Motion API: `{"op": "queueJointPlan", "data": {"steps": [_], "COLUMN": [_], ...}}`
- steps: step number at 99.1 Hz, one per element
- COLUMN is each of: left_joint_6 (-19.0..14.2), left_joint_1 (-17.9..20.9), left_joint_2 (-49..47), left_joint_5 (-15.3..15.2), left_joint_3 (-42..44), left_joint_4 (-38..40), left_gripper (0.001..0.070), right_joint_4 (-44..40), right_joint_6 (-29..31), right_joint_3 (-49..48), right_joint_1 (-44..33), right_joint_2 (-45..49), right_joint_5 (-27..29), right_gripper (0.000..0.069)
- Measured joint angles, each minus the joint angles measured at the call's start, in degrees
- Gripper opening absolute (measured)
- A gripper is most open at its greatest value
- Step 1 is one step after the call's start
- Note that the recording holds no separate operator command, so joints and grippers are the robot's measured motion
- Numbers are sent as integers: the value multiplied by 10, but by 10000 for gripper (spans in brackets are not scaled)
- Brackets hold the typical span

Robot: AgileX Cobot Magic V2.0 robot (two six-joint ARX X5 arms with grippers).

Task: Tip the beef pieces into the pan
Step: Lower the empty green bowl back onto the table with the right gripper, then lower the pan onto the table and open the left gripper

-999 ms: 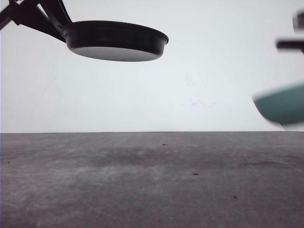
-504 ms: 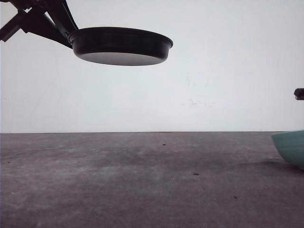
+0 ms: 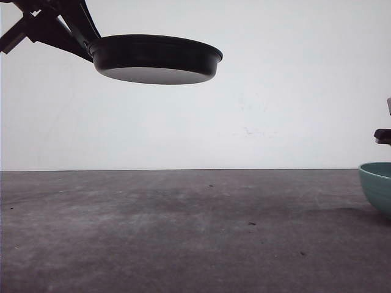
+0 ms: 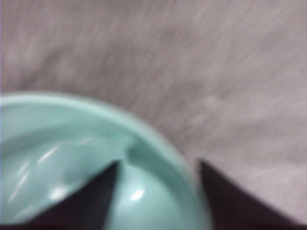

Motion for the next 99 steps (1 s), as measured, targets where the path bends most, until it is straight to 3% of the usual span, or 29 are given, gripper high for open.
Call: {"op": "queueJointPlan", "data": {"steps": [9, 28, 50, 55, 63, 69, 79, 99], "left_joint_6": [0, 2, 33, 43, 54, 58, 60, 64], "left_joint_1": [0, 0, 0, 1, 2, 2, 3, 3], "left_joint_2": [0, 0, 25, 40, 67, 90, 138, 215], "left_joint_5": [0, -5, -43, -47, -48, -48, -48, -49], "left_joint_3": [0, 0, 0, 0, 0, 0, 0, 0], "left_joint_4": [-2, -5, -3, -3, 1, 7, 10, 8], "left_gripper": [49, 49, 49, 49, 49, 49, 49, 49], "right_joint_4": [0, -4, 17, 24, 24, 16, -7, -68], "right_joint_6": [0, 0, 1, 1, 1, 1, 0, -25], "right_joint_3": [0, 22, 95, 99, 100, 100, 100, 100], "right_joint_1": [0, 0, 10, 15, 25, 33, 49, 69], "right_joint_2": [-6, -72, -201, -229, -268, -290, -322, -362], "right_joint_5": [-1, -2, -26, -25, -27, -27, -27, -26], "right_gripper": [437, 454, 452, 403, 170, 78, 29, 17]}}
